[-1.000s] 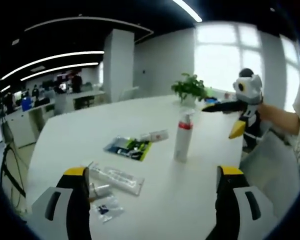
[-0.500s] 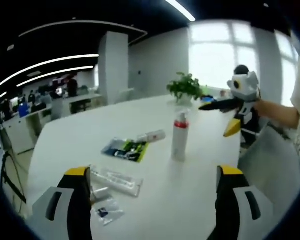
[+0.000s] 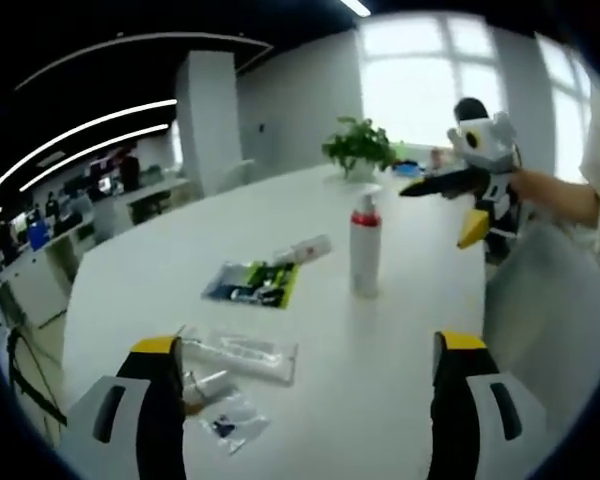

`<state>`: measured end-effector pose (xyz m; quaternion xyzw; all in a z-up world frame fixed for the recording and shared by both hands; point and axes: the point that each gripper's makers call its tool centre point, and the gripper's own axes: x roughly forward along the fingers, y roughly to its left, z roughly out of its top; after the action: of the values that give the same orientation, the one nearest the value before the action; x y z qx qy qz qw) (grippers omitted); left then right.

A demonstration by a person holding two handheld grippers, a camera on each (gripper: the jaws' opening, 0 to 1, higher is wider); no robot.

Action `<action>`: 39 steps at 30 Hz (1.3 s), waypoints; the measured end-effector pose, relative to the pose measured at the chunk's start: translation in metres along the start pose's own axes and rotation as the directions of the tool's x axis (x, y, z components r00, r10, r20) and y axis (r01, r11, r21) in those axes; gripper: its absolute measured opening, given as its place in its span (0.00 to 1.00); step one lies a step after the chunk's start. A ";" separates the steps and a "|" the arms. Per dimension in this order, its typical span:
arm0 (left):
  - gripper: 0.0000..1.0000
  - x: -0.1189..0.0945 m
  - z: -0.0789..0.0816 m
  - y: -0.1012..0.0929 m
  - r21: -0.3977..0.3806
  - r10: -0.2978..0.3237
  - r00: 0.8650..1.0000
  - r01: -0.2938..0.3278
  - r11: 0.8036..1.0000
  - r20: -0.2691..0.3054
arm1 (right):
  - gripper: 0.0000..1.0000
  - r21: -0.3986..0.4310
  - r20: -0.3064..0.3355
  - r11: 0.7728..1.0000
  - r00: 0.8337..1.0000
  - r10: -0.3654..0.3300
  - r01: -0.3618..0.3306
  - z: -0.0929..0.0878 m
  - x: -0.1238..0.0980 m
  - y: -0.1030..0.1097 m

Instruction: Arrange the skincare products in the storage area until every visible bottle or jar stands upright without overlapping.

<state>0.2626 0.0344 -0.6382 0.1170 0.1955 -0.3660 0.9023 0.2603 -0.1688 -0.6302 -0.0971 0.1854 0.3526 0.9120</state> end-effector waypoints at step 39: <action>0.81 0.058 -0.031 0.072 0.604 0.015 0.951 0.185 0.775 -0.310 | 1.00 0.141 0.047 0.990 0.998 -0.035 0.028 -0.018 0.015 0.006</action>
<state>0.3427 0.0602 -0.6860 0.4544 0.2013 -0.4290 0.7543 0.2613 -0.1606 -0.6526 -0.0271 0.1857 0.3268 0.9263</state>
